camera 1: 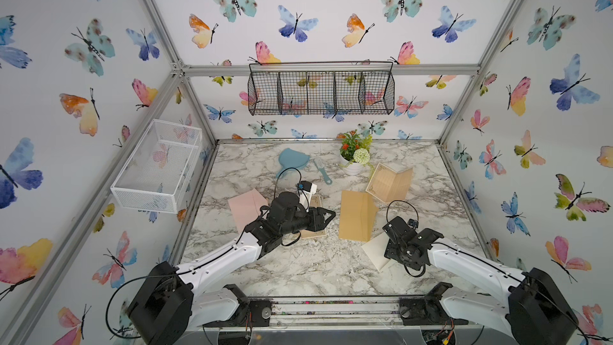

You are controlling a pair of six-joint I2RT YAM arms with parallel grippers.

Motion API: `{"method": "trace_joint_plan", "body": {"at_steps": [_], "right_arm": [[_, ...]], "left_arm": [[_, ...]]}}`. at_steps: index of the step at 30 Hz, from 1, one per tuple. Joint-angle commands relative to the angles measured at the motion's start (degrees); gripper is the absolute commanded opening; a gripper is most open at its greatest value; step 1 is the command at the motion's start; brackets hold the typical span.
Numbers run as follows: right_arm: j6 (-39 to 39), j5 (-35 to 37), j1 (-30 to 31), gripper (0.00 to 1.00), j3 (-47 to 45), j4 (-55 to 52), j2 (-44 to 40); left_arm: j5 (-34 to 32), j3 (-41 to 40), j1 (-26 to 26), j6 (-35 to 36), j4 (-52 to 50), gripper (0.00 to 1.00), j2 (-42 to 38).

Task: Take the letter paper out of the envelope
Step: Pick up the envelope from the center of the board.

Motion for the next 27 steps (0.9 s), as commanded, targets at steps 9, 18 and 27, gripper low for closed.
{"method": "trace_joint_plan", "body": {"at_steps": [9, 18, 27], "right_arm": [[-2.1, -2.4, -0.2, 0.34, 0.0, 0.4, -4.3], [-4.1, -0.1, -0.2, 0.02, 6.1, -6.8, -9.4], [-8.6, 1.1, 0.1, 0.01, 23.5, -19.6, -14.6]], "left_arm": [[-1.5, 1.6, -0.1, 1.2, -2.3, 0.52, -1.3], [-3.0, 3.4, -0.1, 1.6, -3.9, 0.52, -2.2], [-2.3, 3.3, 0.0, 1.0, -2.8, 0.50, -5.3]]}}
